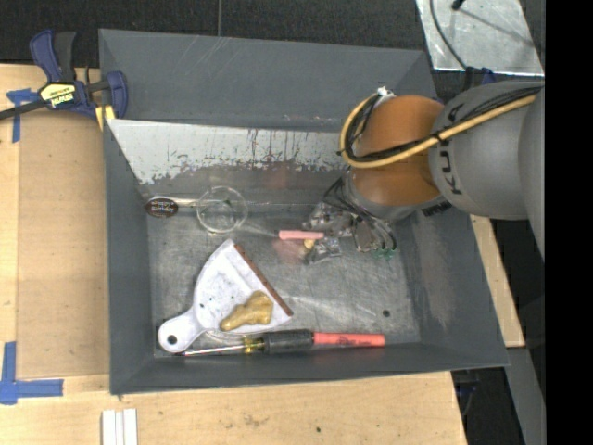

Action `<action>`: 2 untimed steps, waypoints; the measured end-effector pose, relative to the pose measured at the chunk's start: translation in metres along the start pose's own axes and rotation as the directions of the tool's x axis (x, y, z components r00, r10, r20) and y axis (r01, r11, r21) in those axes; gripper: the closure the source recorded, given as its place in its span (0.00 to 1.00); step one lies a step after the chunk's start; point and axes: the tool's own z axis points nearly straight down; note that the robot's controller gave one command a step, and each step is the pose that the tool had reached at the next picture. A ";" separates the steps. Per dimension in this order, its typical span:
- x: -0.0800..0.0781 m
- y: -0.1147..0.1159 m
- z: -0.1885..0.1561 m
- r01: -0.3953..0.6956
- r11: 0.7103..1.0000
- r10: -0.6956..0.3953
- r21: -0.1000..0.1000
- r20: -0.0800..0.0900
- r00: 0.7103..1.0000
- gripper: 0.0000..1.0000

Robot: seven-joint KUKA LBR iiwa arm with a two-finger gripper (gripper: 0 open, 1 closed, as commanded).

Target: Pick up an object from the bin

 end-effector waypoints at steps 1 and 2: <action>0.000 0.000 0.000 0.000 1.000 0.000 0.000 0.000 1.000 1.00; 0.080 0.018 -0.032 0.159 0.987 -0.159 -0.010 -0.042 0.986 1.00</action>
Offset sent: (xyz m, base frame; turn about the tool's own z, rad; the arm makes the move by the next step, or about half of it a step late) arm -0.0830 0.0117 0.0287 -0.1608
